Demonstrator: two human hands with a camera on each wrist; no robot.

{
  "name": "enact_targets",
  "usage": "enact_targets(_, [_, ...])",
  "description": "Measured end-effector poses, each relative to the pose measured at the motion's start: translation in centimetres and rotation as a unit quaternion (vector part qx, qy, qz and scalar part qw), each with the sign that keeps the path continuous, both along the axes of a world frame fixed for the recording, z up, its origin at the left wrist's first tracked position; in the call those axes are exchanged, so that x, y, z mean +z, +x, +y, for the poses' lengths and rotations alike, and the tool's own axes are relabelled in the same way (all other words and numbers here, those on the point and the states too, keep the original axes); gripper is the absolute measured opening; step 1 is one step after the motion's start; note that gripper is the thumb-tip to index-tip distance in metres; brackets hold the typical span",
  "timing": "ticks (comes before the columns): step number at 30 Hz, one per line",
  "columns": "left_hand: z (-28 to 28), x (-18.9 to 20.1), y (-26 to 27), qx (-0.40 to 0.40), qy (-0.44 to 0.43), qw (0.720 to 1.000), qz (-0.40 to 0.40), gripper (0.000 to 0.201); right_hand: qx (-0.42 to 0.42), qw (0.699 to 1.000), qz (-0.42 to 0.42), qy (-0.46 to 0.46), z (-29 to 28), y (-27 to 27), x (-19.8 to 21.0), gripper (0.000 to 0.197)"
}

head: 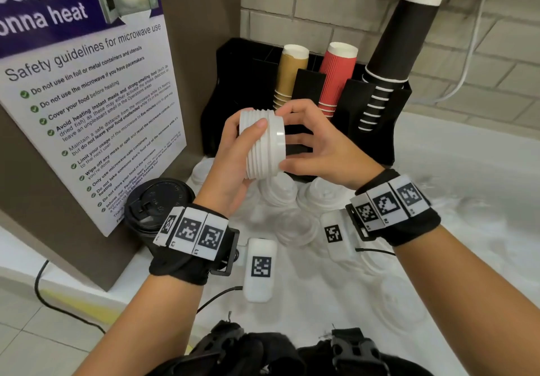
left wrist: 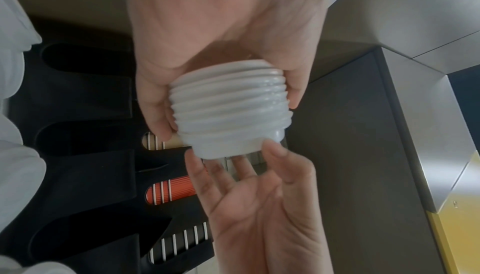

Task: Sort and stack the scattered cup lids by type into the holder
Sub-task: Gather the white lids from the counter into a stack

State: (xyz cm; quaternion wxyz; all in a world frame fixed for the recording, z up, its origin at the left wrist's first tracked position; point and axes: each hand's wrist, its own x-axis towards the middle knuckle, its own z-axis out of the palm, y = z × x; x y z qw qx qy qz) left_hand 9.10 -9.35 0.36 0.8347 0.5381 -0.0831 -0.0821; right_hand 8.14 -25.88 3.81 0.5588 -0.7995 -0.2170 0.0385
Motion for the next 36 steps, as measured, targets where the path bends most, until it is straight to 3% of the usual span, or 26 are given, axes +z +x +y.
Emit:
enact_targets(7, [0.5, -0.1, 0.0, 0.007, 0.005, 1.0, -0.003, 0.055, 0.016, 1.0, -0.006, -0.004, 0.5, 0.5, 0.0, 0.061])
enact_targets(10, [1.3, 0.1, 0.4, 0.041, -0.016, 0.999, -0.01, 0.05, -0.031, 0.998, 0.042, 0.02, 0.9, 1.9, -0.7, 0.041])
enact_targets(12, [1.8, 0.3, 0.7, 0.062, -0.037, 0.997, -0.015, 0.048, -0.07, 0.992, 0.045, -0.092, 1.4, 3.3, -1.7, 0.034])
enact_targets(14, [2.1, 0.6, 0.9, 0.069, -0.042, 0.996, -0.023, 0.051, -0.034, 0.956, 0.016, -0.29, 2.1, 4.7, -3.3, 0.034])
enact_targets(16, [2.3, 0.9, 1.0, 0.067, -0.039, 0.996, -0.031, 0.053, 0.018, 0.89, 0.027, -0.455, 3.0, 5.7, -5.0, 0.042])
enact_targets(18, [2.4, 0.9, 1.0, 0.064, -0.035, 0.997, -0.036, 0.052, 0.036, 0.822, 0.046, -0.567, 3.6, 6.2, -6.2, 0.047])
enact_targets(20, [2.6, 0.7, 1.0, 0.062, -0.034, 0.997, -0.036, 0.049, 0.038, 0.777, 0.034, -0.628, 3.8, 6.7, -6.8, 0.047])
enact_targets(24, [2.7, 0.4, 1.1, 0.062, -0.022, 0.997, -0.038, 0.044, 0.027, 0.758, -0.011, -0.651, 3.9, 8.1, -7.8, 0.07])
enact_targets(28, [2.9, 0.4, 1.2, 0.063, -0.024, 0.997, -0.038, 0.043, 0.071, 0.745, 0.043, -0.662, 4.1, 9.5, -8.8, 0.1])
enact_targets(36, [2.8, 0.4, 1.1, 0.066, -0.017, 0.997, -0.034, 0.045, 0.07, 0.742, 0.045, -0.665, 4.6, 10.7, -10.1, 0.09])
